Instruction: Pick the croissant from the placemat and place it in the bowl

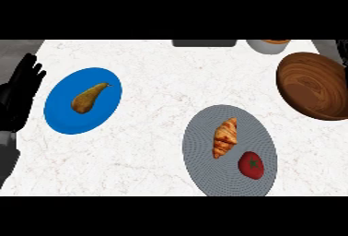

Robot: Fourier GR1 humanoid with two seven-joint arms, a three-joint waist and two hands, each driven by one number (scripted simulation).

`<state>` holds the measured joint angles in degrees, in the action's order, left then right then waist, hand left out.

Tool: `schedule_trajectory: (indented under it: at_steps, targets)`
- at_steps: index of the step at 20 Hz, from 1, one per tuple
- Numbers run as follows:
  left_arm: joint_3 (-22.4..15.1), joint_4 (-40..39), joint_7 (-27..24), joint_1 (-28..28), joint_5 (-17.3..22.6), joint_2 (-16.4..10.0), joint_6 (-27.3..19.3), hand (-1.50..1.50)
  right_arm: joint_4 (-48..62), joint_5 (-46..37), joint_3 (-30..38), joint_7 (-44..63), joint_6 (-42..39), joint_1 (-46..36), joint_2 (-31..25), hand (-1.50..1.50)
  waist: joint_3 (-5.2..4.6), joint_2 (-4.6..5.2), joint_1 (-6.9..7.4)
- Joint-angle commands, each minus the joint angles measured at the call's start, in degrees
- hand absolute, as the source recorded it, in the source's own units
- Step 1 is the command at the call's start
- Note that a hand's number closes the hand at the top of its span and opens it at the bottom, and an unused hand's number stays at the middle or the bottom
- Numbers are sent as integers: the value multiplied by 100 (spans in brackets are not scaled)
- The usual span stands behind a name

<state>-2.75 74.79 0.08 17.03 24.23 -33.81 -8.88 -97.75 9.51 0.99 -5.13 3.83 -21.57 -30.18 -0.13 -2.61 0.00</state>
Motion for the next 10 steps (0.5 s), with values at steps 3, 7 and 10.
schedule_trajectory:
  at_steps: [3, 7, 10]
  targets:
    - [-214, 516, -212, -143, -595, -8, -398, 0, 597, 694, -268, 649, -665, 165, 194, 150, 19, 275, 140]
    - [-397, 568, -21, -2, -779, -7, -545, 0, 1262, -1062, -345, 989, -479, 587, -1290, 150, -68, 364, -70]
    - [-759, 1199, 548, -106, -1141, 116, -964, 0, 2066, -173, 98, 282, 128, 1143, 147, -150, 35, 258, 59]
